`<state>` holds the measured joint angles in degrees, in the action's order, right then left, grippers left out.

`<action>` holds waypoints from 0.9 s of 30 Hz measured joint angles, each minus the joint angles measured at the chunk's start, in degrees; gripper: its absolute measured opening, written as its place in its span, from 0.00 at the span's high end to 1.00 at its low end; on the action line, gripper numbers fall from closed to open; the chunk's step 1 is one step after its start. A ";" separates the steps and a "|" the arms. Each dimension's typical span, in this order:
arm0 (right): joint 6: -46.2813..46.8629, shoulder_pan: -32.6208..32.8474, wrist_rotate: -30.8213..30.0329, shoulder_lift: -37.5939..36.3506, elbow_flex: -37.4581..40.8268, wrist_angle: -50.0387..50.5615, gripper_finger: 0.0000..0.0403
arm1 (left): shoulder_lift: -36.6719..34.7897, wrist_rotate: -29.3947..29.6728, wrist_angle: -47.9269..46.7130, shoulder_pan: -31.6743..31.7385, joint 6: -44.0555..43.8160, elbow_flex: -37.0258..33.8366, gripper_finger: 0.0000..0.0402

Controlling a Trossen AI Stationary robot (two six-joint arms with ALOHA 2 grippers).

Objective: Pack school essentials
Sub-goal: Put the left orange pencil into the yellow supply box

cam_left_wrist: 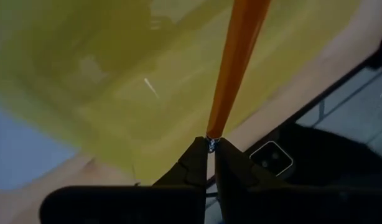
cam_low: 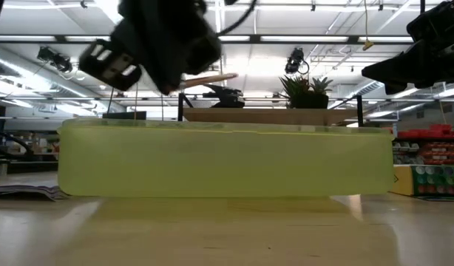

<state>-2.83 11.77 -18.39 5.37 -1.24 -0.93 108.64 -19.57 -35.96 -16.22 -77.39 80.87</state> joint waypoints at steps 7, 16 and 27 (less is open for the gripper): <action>0.00 -0.01 0.00 0.00 -0.02 0.01 0.90 | 10.64 -3.09 -10.28 0.09 13.20 13.14 0.95; 0.00 -0.02 0.00 0.00 -0.02 0.00 0.90 | 17.91 -1.96 -32.67 -1.82 33.22 23.47 0.95; 0.00 -0.02 0.00 0.00 -0.01 0.01 0.90 | 17.92 3.70 -33.69 -5.23 43.11 22.64 0.95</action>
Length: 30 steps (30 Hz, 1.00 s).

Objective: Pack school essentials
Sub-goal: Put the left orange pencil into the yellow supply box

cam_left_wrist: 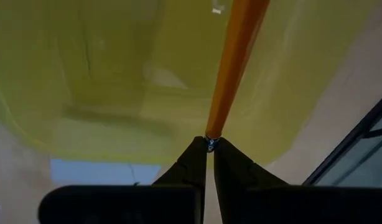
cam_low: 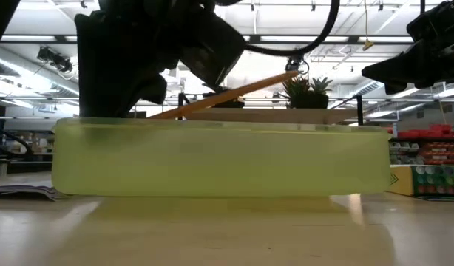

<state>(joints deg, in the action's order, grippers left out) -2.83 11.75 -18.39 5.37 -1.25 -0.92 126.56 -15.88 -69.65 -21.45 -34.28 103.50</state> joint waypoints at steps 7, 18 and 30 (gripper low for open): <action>0.00 0.00 0.00 0.00 0.01 -0.01 0.90 | 0.32 0.77 -0.22 0.02 2.52 0.01 0.95; 0.00 -0.01 0.00 0.00 0.01 -0.01 0.90 | 0.98 0.22 0.22 -0.70 9.72 0.00 0.95; 0.00 0.01 0.00 0.00 0.00 -0.01 0.90 | 2.95 -0.79 0.55 -1.00 11.99 0.00 0.88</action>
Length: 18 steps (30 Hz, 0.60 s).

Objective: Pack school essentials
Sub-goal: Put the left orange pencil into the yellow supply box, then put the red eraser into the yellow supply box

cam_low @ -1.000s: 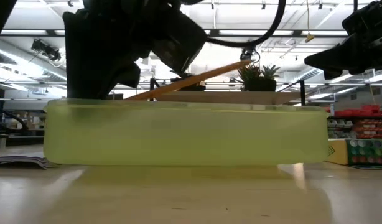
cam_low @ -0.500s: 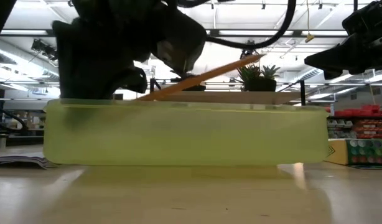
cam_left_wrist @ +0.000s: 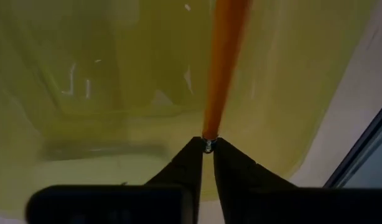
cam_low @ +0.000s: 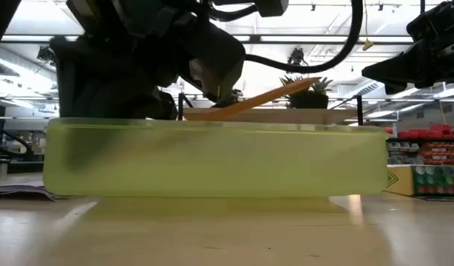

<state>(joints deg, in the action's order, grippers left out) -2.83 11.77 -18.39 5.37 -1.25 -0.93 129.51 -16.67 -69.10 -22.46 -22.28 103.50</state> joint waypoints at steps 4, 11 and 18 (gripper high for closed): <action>0.00 -0.01 0.00 0.02 0.00 0.00 0.90 | 0.00 0.30 0.06 0.04 0.59 0.00 0.76; 0.00 0.00 0.00 0.02 -0.01 0.00 0.90 | -0.28 3.39 -0.88 0.53 1.65 0.00 0.65; 0.00 0.00 0.00 0.02 -0.01 0.02 0.90 | -1.03 7.46 -1.42 1.80 1.94 1.90 0.66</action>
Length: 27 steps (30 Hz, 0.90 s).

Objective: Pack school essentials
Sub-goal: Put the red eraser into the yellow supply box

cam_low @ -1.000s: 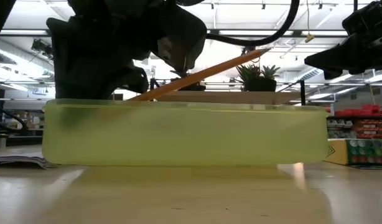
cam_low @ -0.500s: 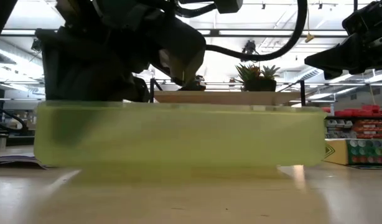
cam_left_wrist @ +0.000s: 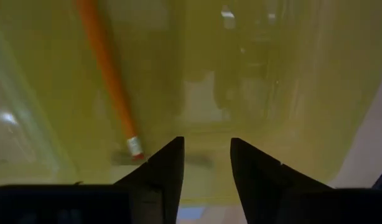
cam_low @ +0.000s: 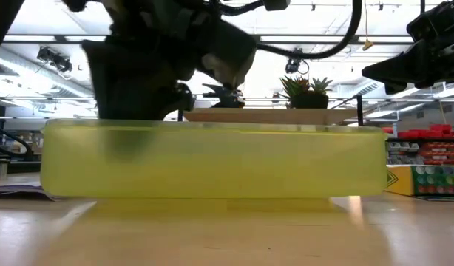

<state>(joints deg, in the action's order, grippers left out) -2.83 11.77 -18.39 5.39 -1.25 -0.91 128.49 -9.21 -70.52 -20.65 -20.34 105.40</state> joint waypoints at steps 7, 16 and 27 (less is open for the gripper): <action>0.00 -0.01 0.00 0.00 0.01 -0.02 0.90 | -0.20 5.31 0.28 0.29 0.07 1.99 0.71; 0.00 -0.02 0.00 -0.02 0.00 -0.02 0.90 | -2.16 10.45 0.96 0.29 4.72 2.02 0.75; 0.00 -0.01 0.00 -0.02 0.00 -0.04 0.90 | -3.84 15.96 0.88 0.35 9.57 1.44 0.80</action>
<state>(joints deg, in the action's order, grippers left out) -2.83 11.76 -18.39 5.37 -1.26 -0.95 124.65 6.75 -69.64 -20.30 -10.77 106.84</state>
